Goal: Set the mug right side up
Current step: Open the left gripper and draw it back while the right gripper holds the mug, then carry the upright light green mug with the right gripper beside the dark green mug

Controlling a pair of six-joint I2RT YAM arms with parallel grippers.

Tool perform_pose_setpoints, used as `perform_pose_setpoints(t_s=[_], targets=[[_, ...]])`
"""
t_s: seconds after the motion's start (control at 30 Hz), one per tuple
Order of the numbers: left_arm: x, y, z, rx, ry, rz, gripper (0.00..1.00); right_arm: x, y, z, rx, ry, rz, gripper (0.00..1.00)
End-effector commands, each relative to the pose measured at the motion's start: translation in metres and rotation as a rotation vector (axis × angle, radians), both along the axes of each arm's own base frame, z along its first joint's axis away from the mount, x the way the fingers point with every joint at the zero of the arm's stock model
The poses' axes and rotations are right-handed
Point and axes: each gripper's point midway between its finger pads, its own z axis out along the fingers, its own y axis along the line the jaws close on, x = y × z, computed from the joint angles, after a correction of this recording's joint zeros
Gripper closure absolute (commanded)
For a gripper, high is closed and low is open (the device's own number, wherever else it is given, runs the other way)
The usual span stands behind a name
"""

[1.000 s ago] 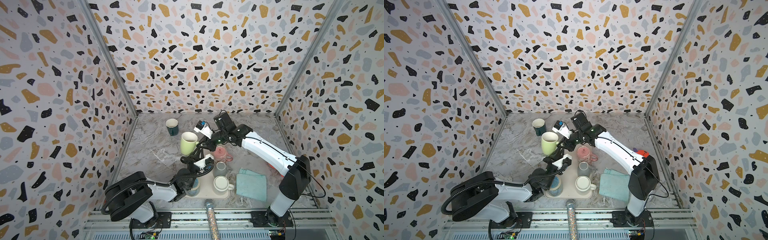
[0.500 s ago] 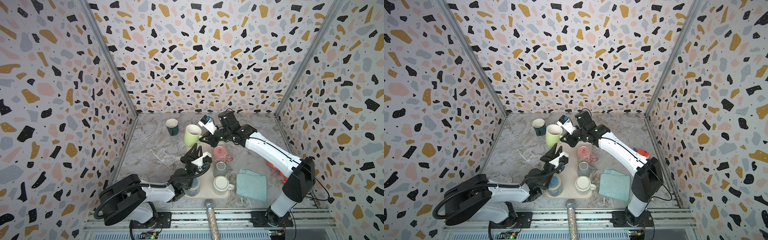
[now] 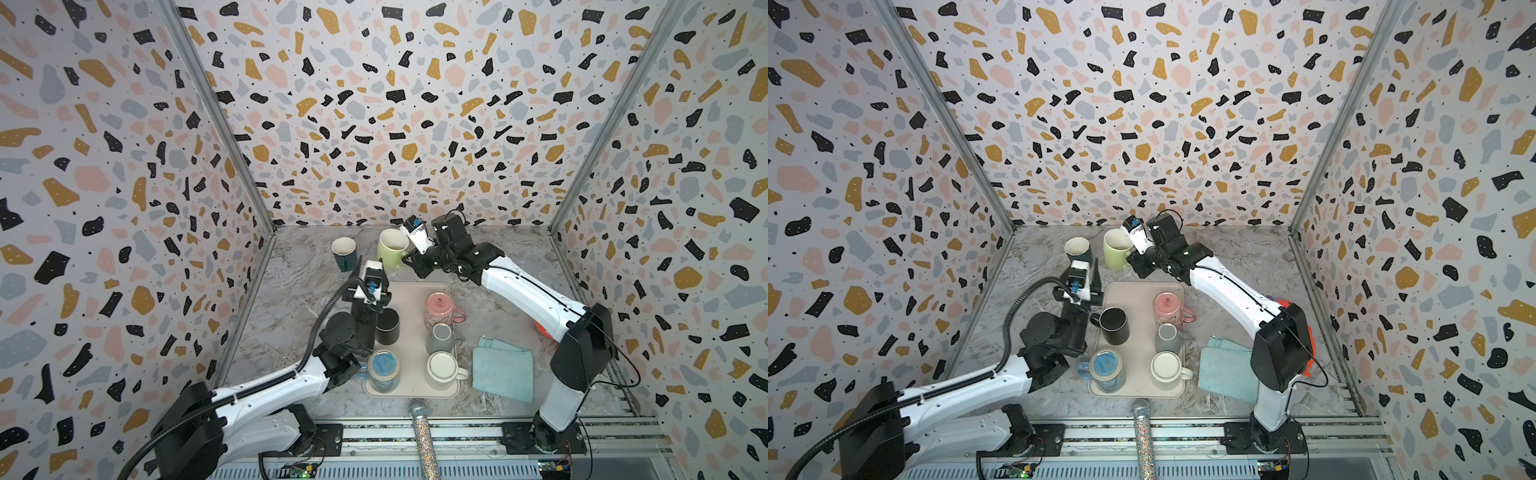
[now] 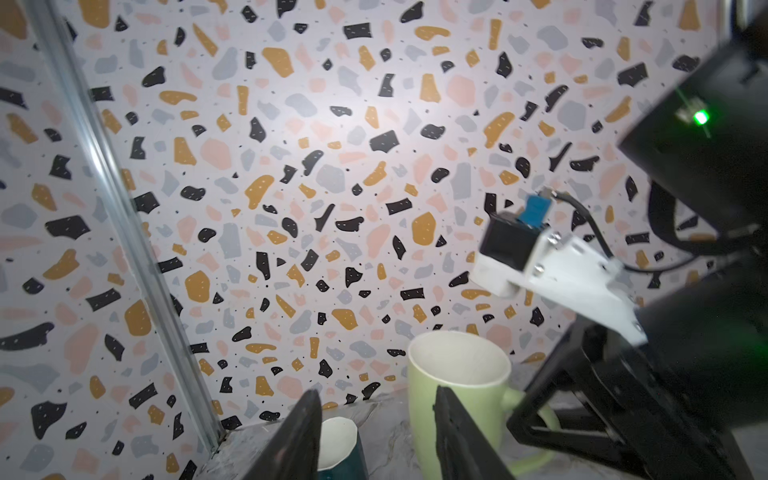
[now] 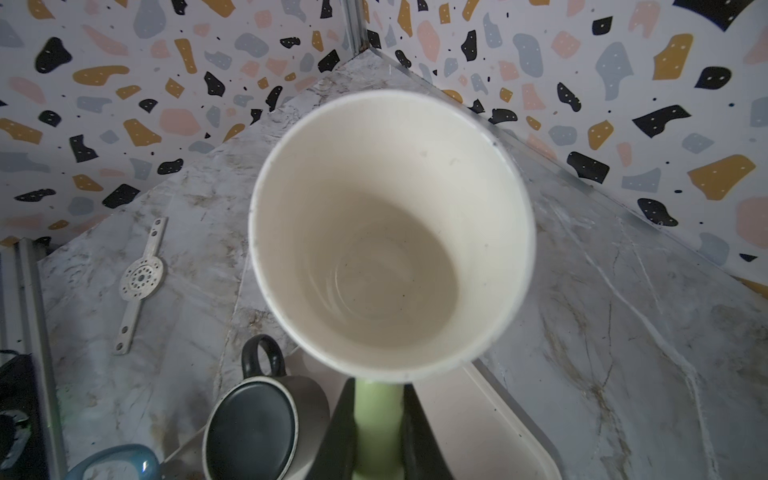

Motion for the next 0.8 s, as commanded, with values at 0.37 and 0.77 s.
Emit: perform_pose_setpoints(t_s=[0.37,0.77], targets=[[0.032,0.051,-0.018,-0.321,0.18,-0.071,0.51,0.05,0.041,-0.004,-0.005,-0.129,-0.07,1.0],[0.035,0.064,-0.023,-0.323,0.19,-0.047,0.5,0.078,0.066,-0.041,-0.027,-0.124,-0.078,1.0]])
